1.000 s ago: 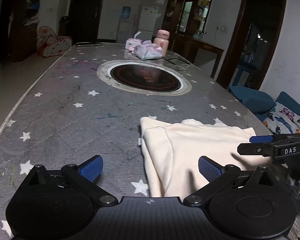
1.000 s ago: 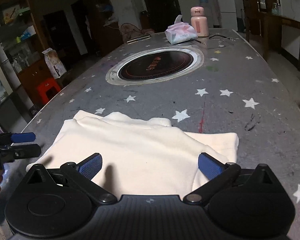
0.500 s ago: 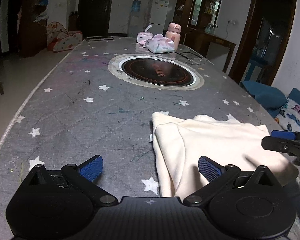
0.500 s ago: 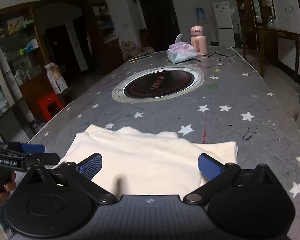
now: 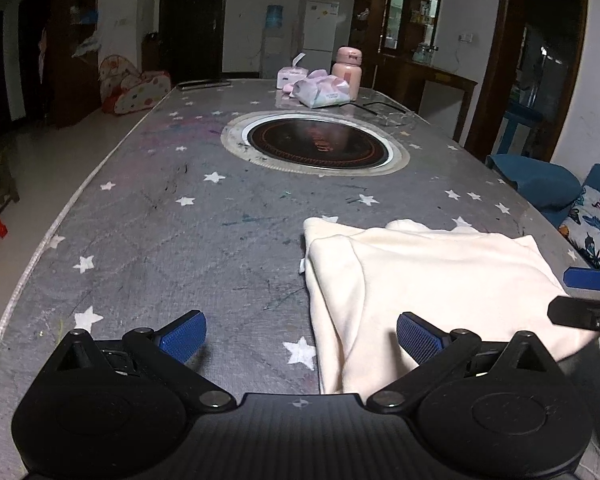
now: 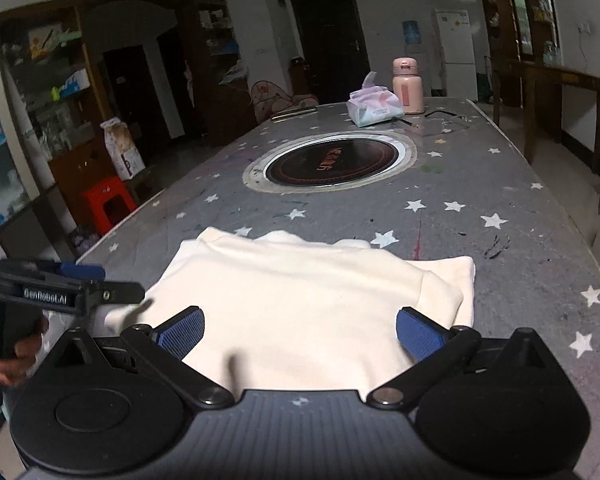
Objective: Fold clothes
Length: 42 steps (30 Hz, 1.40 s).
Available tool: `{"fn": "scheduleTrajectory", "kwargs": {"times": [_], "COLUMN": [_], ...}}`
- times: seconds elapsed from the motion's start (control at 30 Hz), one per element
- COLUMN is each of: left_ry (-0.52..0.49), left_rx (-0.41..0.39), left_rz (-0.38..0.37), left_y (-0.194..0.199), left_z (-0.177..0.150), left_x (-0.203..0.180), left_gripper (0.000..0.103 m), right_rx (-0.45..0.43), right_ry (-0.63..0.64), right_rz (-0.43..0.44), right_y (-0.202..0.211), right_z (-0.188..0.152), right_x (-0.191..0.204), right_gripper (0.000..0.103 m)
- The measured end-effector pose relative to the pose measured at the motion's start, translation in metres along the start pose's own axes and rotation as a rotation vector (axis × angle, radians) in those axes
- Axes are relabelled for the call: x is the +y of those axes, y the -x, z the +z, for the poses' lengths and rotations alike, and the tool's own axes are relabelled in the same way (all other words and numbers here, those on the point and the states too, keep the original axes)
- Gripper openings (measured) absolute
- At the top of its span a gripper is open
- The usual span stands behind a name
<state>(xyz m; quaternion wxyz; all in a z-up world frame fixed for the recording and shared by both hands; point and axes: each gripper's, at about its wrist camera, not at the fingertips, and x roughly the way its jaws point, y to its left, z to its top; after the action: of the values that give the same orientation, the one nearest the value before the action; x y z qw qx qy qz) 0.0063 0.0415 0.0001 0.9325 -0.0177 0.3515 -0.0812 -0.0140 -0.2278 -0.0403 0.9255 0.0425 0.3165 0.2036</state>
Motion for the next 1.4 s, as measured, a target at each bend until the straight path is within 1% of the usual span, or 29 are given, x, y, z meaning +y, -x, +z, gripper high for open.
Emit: {"fn": "scheduleTrajectory", "kwargs": {"times": [0.13,0.27,0.33,0.47,0.67,0.77,1.17,1.4], "left_ry": [-0.002,-0.008,-0.009,-0.012,-0.043,-0.06,-0.088,-0.091], "left_rx": [0.01,0.034,0.04,0.05,0.052,0.053,0.054,0.066], "left_rz": [-0.018,0.0,0.003,0.006,0.027,0.032,0.014,0.014], "left_y": [0.003,0.003,0.004,0.007,0.009,0.011,0.023,0.027], "left_z": [-0.002,-0.003,-0.004,-0.006,-0.008,-0.01,-0.017,-0.022], "left_x": [-0.003,-0.006,-0.007,-0.01,-0.018,-0.023,-0.036,-0.042], "left_gripper": [0.103,0.103,0.103,0.103,0.103,0.103,0.103,0.103], "right_rx": [-0.004,-0.015,-0.004,-0.005,-0.003,0.0,0.0,-0.007], "right_ry": [0.034,0.089,0.096,0.092,0.092,0.108,0.125,0.122], "right_rz": [-0.015,-0.031,-0.03,-0.037,-0.048,-0.08,-0.114,-0.111], "right_y": [0.008,0.016,0.017,0.019,0.023,0.025,0.034,0.04], "right_z": [-0.006,-0.011,-0.013,-0.016,-0.018,-0.02,-0.03,-0.034], "right_x": [0.008,0.018,0.02,0.022,0.024,0.028,0.035,0.035], "right_gripper": [0.103,0.103,0.103,0.103,0.103,0.103,0.103,0.103]}}
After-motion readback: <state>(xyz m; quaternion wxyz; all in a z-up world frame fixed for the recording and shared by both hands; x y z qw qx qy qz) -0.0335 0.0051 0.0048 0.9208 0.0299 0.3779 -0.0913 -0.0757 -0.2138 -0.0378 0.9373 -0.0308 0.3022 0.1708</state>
